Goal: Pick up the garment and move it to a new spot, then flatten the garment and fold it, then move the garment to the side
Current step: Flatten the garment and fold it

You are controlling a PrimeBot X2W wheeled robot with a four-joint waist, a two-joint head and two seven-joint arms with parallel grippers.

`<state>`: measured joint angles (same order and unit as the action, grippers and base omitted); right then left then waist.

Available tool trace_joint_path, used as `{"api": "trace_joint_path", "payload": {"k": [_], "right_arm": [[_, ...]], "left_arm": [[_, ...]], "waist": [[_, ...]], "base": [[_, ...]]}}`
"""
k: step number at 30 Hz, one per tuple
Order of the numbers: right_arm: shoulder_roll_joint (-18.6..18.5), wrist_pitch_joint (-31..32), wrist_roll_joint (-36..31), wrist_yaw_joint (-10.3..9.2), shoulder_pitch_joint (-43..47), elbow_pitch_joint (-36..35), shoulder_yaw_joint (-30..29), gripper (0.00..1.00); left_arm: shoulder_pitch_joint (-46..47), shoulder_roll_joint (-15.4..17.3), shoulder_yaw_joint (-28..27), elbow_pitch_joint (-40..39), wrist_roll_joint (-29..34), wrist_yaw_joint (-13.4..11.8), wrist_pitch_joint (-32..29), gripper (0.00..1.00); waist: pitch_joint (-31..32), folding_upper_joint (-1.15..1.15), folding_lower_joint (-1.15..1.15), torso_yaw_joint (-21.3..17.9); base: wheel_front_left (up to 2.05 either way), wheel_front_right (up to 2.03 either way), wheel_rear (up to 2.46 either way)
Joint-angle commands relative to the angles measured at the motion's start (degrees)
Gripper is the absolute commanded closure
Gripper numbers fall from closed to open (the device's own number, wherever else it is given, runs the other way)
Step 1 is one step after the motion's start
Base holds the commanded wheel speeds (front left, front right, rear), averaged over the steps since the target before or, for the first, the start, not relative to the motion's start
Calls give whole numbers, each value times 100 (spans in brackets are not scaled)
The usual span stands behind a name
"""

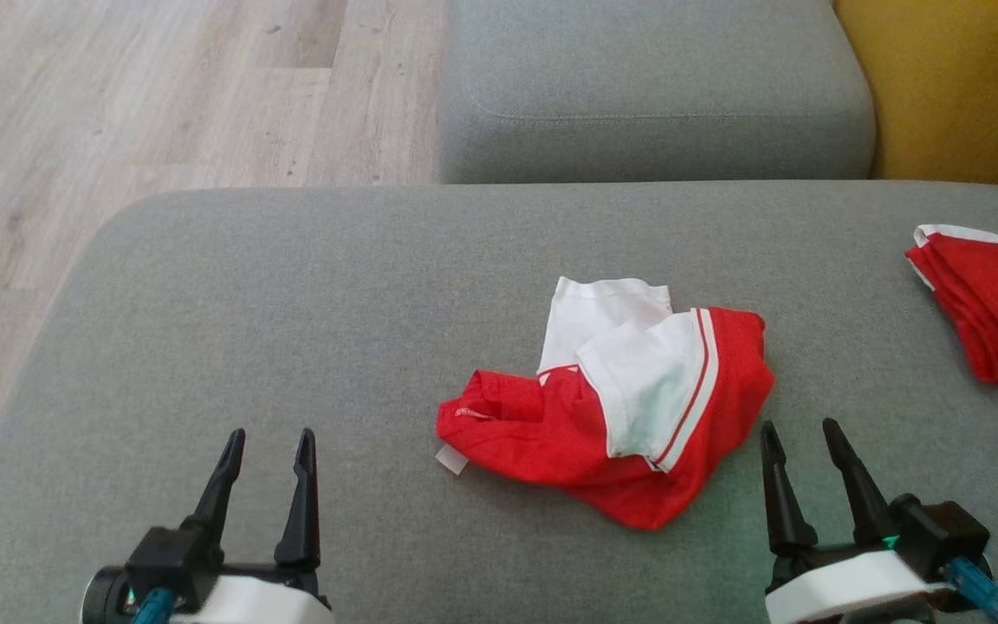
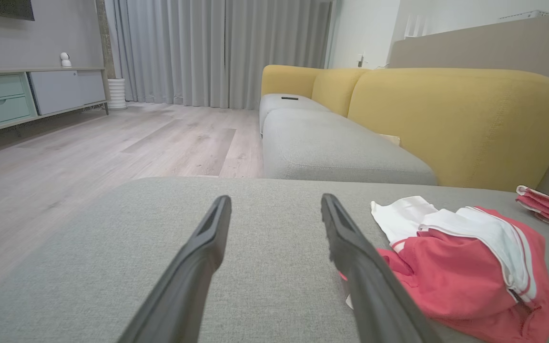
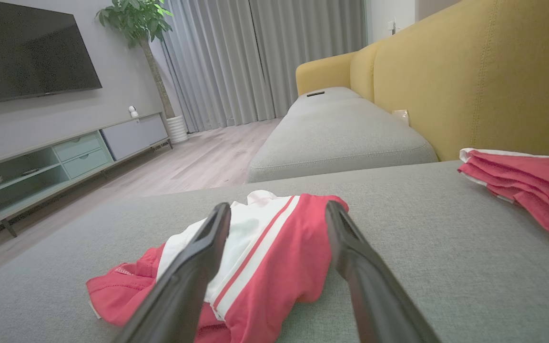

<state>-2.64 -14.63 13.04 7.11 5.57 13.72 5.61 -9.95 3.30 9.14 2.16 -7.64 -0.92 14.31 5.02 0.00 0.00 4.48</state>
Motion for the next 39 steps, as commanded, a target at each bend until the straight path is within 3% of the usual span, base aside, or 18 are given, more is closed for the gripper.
{"api": "trace_joint_path", "payload": {"k": [1,12,15,19,28,35,39], "right_arm": [[-24,-37,-41,37,-160,-186,151,0],[-24,-37,-326,37,-339,-315,-42,0],[-24,-37,-380,37,-457,-436,-115,0],[-24,-37,-482,37,-840,-703,-88,0],[-24,-37,-552,37,-1260,-822,110,0],[-24,-37,-511,37,-1422,-820,185,0],[-24,-37,-449,37,-1533,-811,271,0]], "left_arm": [[260,-41,-167,-165,2,29,69,0],[830,-42,115,77,40,289,69,0],[1335,-42,373,351,96,460,69,0],[2673,-42,1103,1028,75,703,67,0],[5080,-42,2777,2589,-881,822,-785,0],[5971,-42,3786,3232,-2056,827,-1394,0],[6398,-42,4184,3512,-2601,686,-1455,0]], "waist": [[-21,0,0,-18],[-421,0,0,-208],[-671,0,0,-344],[-1309,0,0,-625],[-2086,0,0,-1109],[-2446,0,0,-1394],[-2601,0,0,-1510]], "base": [[0,0,0],[0,0,0],[0,0,0],[0,0,0],[0,0,0],[0,0,0],[0,0,0]]}}
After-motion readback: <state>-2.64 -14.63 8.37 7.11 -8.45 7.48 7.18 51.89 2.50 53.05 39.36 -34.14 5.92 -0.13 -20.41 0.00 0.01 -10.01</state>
